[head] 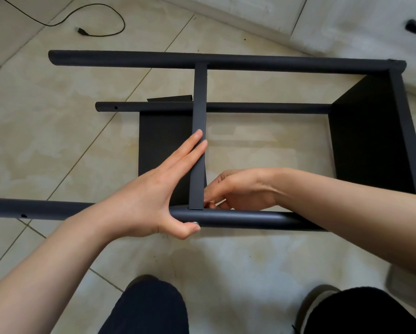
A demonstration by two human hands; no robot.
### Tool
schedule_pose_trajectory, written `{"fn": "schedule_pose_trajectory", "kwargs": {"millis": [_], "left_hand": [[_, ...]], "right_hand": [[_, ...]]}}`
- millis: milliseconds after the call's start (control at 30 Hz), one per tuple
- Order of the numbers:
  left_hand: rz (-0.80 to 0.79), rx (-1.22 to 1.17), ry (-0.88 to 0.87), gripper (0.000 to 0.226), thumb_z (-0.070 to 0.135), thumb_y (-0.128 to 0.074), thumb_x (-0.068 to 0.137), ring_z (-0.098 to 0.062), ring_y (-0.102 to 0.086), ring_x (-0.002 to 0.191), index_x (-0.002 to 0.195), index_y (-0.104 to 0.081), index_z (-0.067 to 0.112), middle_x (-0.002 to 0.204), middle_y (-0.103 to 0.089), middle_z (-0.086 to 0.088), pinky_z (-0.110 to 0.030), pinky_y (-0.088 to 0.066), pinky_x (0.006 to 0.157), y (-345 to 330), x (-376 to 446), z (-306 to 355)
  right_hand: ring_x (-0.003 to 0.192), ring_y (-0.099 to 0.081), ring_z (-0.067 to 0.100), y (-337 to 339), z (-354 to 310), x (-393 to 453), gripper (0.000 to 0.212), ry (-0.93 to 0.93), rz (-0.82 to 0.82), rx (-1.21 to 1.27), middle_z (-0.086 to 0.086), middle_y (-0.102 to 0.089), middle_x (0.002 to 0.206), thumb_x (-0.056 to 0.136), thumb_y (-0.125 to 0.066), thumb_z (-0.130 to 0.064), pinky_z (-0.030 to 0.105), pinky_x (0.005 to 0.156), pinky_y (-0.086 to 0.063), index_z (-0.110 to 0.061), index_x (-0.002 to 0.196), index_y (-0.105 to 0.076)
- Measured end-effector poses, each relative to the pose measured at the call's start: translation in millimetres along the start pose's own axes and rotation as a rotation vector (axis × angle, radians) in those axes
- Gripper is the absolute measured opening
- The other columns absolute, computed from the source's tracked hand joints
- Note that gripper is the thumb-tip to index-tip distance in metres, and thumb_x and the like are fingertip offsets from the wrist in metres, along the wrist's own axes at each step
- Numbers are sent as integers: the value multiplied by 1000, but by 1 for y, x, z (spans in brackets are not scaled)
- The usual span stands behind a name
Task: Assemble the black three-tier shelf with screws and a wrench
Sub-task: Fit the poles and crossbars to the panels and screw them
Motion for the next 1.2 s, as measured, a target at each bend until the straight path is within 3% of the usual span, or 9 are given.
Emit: {"fn": "schedule_pose_trajectory", "kwargs": {"millis": [200, 267, 467, 600, 733, 933, 1000, 1067, 1200], "left_hand": [[0, -5, -10, 124, 62, -69, 60, 31, 1, 135, 155, 9, 51, 157, 20, 39, -19, -38, 97, -1, 0, 0], [-4, 0, -9, 124, 62, -69, 60, 32, 2, 134, 155, 9, 51, 157, 21, 39, -19, -38, 97, -1, 0, 0], [-14, 4, 9, 124, 64, -68, 58, 32, 2, 133, 154, 11, 54, 156, 22, 39, -24, -42, 100, -1, 0, 0], [-13, 0, 9, 124, 62, -68, 59, 33, 2, 132, 154, 10, 53, 156, 21, 39, -25, -42, 101, -1, 0, 0], [-18, -3, 12, 124, 63, -68, 59, 33, 2, 132, 154, 11, 53, 156, 22, 40, -24, -42, 100, -1, 0, 0], [-16, 13, 17, 124, 63, -68, 59, 34, 4, 131, 155, 11, 52, 156, 22, 39, -29, -46, 101, 0, 0, 0], [-15, 15, 19, 124, 63, -67, 59, 34, 3, 132, 155, 10, 51, 156, 22, 39, -31, -47, 103, 0, 0, 0], [-17, 10, 22, 124, 64, -67, 58, 29, 2, 135, 154, 11, 52, 156, 22, 40, -31, -46, 104, 0, 0, 1], [-19, 5, 22, 124, 65, -66, 58, 10, -7, 145, 153, 12, 53, 156, 23, 40, -31, -47, 104, -1, -1, 1]], "right_hand": [[94, -51, 23, -1, 0, 4, 14, 4, -9, -8, 11, -52, 93, 95, -53, -10, 38, 96, -39, -8, 108, -57], [83, -57, 18, 1, -1, 2, 9, 7, -16, -3, 6, -57, 85, 95, -54, -11, 35, 90, -42, -7, 94, -62], [66, -58, 11, 2, 1, 3, 30, -11, 4, -16, 0, -57, 71, 94, -59, -15, 28, 76, -46, -16, 66, -68], [70, -58, 11, -5, -3, 2, 22, 5, -25, -34, 2, -55, 78, 94, -59, -19, 27, 79, -46, -14, 73, -61], [65, -59, 8, -1, -4, -4, 37, 16, -42, -29, -3, -61, 70, 95, -60, -24, 23, 68, -48, -21, 60, -72], [66, -58, 11, 1, -1, 3, 27, 21, 14, -51, 0, -61, 71, 94, -61, -18, 22, 70, -49, -14, 68, -69], [70, -57, 12, -1, -3, 2, 17, 17, 9, -81, 2, -59, 75, 94, -60, -18, 22, 70, -49, -7, 82, -65], [73, -57, 13, 1, -7, 0, 13, 10, 9, -103, 3, -60, 78, 95, -60, -19, 26, 75, -49, -7, 94, -64], [71, -60, 11, 5, -7, -4, 20, -2, -6, -88, 1, -64, 76, 95, -60, -15, 28, 74, -50, -12, 79, -71]]}}
Point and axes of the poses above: each hand's wrist, its own x-axis towards the middle knuckle, its own y-axis out of the back of the hand, z = x × y, the point moved 10 cm from there along x, towards the middle knuckle
